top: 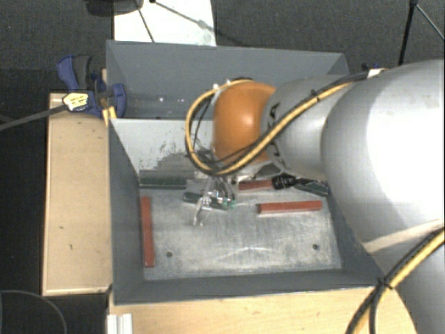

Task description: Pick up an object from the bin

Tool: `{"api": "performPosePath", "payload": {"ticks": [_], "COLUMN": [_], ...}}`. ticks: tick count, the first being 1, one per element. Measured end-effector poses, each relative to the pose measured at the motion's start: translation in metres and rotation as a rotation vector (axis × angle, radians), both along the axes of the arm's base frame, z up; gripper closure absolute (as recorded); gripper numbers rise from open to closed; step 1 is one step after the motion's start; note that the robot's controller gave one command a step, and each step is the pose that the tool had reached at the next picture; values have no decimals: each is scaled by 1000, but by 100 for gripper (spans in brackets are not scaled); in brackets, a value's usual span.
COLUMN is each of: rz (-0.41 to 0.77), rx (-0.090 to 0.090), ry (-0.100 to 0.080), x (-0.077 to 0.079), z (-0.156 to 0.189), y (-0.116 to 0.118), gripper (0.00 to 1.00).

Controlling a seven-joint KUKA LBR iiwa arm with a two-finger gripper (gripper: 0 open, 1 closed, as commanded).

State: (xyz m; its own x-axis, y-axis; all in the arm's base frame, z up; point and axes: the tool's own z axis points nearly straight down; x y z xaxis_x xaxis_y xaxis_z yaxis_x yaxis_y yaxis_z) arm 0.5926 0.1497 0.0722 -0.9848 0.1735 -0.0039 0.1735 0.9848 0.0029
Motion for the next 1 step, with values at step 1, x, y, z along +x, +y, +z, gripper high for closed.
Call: {"api": "performPosePath", "payload": {"ticks": [1], "rz": [0], "rx": [1], "ry": [-1], "x": [-1], "z": [2], "y": [4], "gripper": [100]}}
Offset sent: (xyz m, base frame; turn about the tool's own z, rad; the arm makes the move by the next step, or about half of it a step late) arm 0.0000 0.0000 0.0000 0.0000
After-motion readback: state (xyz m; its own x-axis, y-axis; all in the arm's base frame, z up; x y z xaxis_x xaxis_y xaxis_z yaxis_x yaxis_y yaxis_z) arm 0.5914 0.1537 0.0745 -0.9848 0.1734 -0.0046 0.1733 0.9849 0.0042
